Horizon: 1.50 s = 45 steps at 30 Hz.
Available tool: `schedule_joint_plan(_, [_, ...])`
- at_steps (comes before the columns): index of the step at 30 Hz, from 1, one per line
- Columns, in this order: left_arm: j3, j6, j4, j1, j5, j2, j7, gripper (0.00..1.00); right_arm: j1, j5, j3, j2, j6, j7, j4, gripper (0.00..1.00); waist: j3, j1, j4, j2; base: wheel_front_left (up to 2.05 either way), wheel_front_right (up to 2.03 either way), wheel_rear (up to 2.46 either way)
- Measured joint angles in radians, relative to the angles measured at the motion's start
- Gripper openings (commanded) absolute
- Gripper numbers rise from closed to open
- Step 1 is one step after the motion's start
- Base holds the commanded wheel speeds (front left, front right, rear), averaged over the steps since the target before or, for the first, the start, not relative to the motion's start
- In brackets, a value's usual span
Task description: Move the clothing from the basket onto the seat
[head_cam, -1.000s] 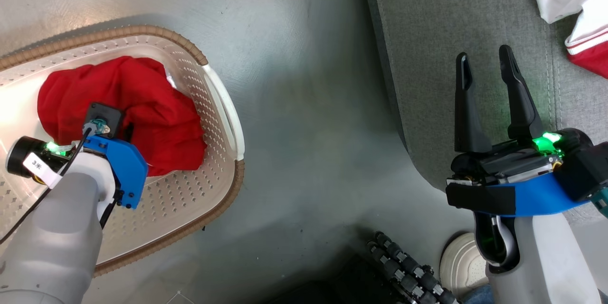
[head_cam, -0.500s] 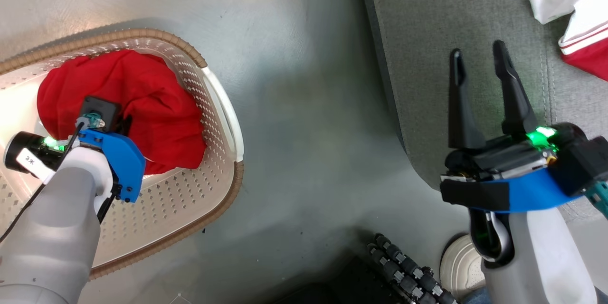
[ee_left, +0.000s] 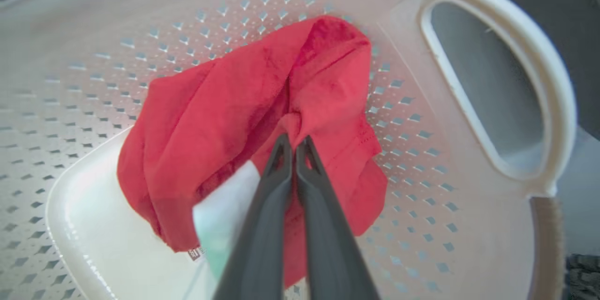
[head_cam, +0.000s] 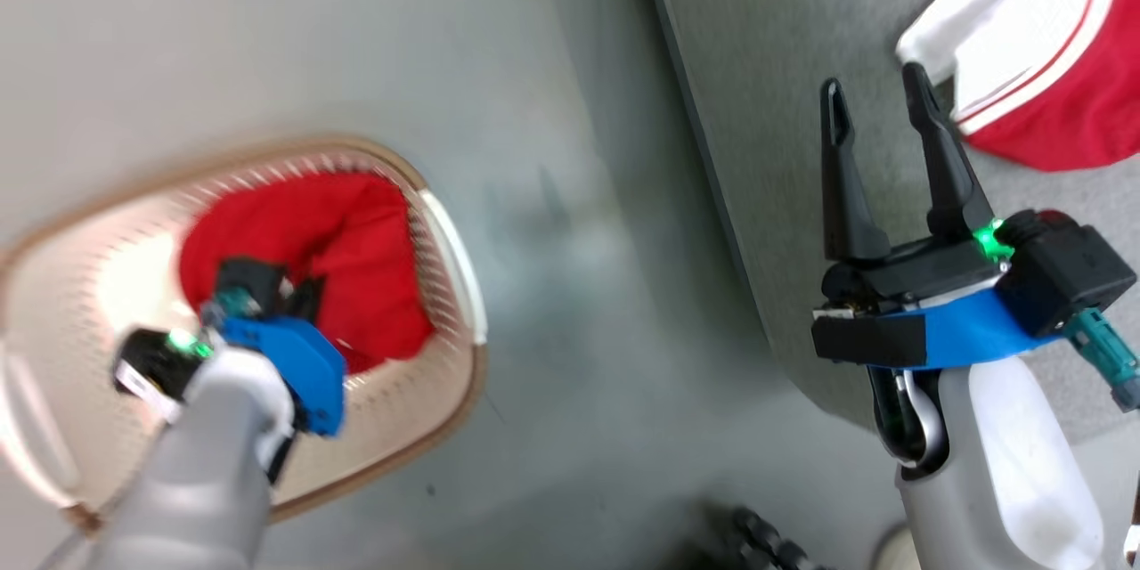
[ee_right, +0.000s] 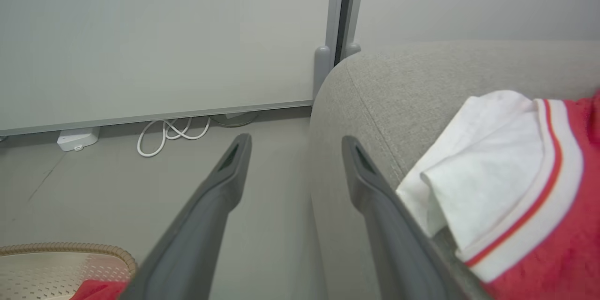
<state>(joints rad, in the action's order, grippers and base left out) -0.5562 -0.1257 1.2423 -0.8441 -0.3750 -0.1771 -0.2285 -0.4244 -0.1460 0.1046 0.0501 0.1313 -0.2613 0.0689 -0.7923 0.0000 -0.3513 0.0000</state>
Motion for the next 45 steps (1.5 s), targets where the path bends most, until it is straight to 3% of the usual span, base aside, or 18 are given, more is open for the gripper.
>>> schedule_joint_plan(11, [-0.039,-0.002,-0.087,0.184,-0.075,0.092,-0.03,0.0,0.116,0.058,-0.059,0.0,0.0,0.079,0.022,1.0,0.318,-0.0003,0.12,0.0,0.0,0.0,0.0])
schedule_joint_plan(23, [-0.192,-0.002,-0.31,0.25,-0.167,0.116,-0.033,0.0,0.271,0.062,-0.071,0.0,0.0,0.173,-0.005,1.0,0.643,-0.0004,0.27,0.0,0.0,0.0,0.0])
schedule_joint_plan(32, [-0.291,-0.002,-0.44,0.144,-0.261,0.123,-0.011,0.0,0.318,0.055,-0.05,0.0,0.0,0.195,-0.007,1.0,0.766,-0.0002,0.346,0.0,0.0,0.0,0.0])
schedule_joint_plan(45, [-0.442,-0.001,-0.611,-0.068,-0.4,0.127,0.098,0.0,0.323,0.042,-0.009,0.0,0.0,0.204,0.018,1.0,0.825,0.0,0.37,0.0,0.0,0.0,0.0])
